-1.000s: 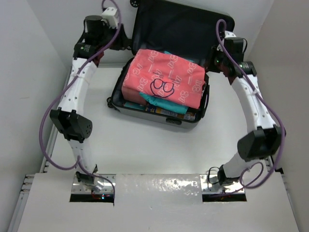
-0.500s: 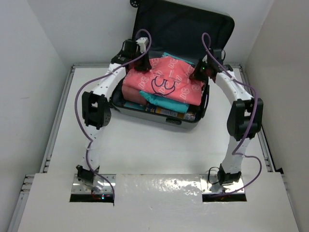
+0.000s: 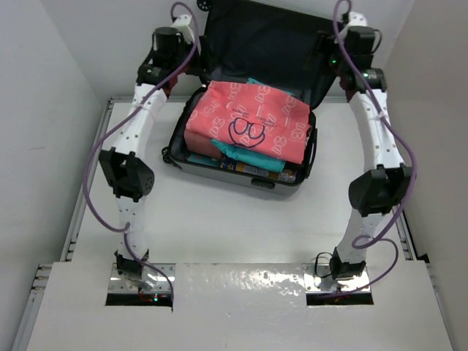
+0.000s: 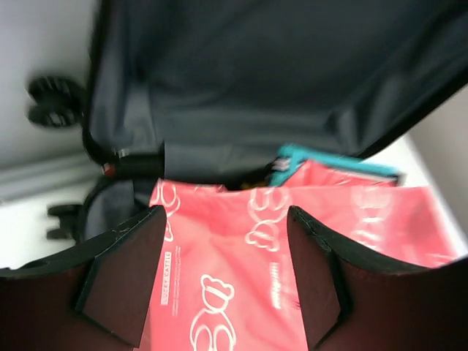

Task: Pack the luggage

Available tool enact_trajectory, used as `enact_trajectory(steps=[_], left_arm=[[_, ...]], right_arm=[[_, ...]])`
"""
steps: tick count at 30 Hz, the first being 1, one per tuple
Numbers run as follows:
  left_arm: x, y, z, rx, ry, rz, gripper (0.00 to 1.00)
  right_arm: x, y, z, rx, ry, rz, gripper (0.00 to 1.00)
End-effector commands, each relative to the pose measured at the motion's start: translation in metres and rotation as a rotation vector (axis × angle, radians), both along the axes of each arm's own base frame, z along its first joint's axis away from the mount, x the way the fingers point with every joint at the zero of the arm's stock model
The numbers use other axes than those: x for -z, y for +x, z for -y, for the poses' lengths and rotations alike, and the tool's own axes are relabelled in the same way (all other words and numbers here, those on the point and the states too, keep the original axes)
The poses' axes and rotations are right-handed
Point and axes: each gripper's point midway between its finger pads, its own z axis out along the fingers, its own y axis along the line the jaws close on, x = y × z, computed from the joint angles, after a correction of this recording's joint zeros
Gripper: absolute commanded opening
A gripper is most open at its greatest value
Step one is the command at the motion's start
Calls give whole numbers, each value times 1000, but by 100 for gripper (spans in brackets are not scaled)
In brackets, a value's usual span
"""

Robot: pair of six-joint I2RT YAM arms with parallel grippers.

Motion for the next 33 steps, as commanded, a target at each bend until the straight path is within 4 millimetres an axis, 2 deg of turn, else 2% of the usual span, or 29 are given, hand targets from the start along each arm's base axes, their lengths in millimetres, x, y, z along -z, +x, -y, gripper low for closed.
enact_trajectory(steps=[1,2,4,6,9,10,13,14,15,16,18,19,20,21,23,24,26,28,29,30,31,32,33], left_arm=[[-77,-26,-25,13,-79,109,65],[-81,-34,-31,16,-76,102,65],[-72,-35,-47,-6,-16,89,65],[-63,-39,-64,-43,59,77,65],[-49,-37,-95,-124,103,35,65],[-43,-38,-101,-135,111,10,65],[-24,-37,-115,-161,152,-32,64],[-20,-36,-123,-190,178,-37,64],[-14,-35,-127,-199,203,-48,64],[-9,-36,-130,-208,216,-62,64],[0,-34,-139,-239,230,-85,64],[1,-33,-141,-243,231,-86,64],[4,-34,-142,-248,231,-95,64],[4,-34,-143,-251,232,-97,64],[5,-40,-138,-221,223,-109,64],[5,-42,-136,-200,224,-112,64],[6,-49,-133,-181,223,-132,64],[7,-53,-138,-180,268,-135,64],[7,-54,-145,-208,297,-135,64],[7,-55,-149,-220,310,-137,64],[6,-56,-152,-231,322,-138,64],[3,-57,-156,-245,333,-132,64],[0,-58,-161,-256,333,-129,64]], right_arm=[[-17,19,96,249,4,77,89],[-16,24,108,278,26,89,91],[-1,36,129,325,35,85,94],[-7,49,137,337,17,141,96],[-4,70,155,376,11,209,98],[-3,83,157,360,21,253,98],[-8,102,140,203,49,337,93],[3,109,131,147,48,330,92],[3,112,128,129,50,350,91],[-3,116,127,125,54,395,90],[8,122,136,179,73,416,88],[2,126,140,200,78,461,85],[17,135,145,224,83,453,84],[9,139,152,274,86,486,81],[-2,145,151,268,72,564,72],[-4,151,146,256,45,599,50],[-11,155,138,231,-4,626,27],[-22,150,112,147,-29,655,5],[1,147,104,122,-58,614,0],[-39,129,88,93,-75,704,0],[-42,121,82,76,-91,716,0],[-20,115,77,62,-110,676,0],[-27,106,71,49,-118,691,0]])
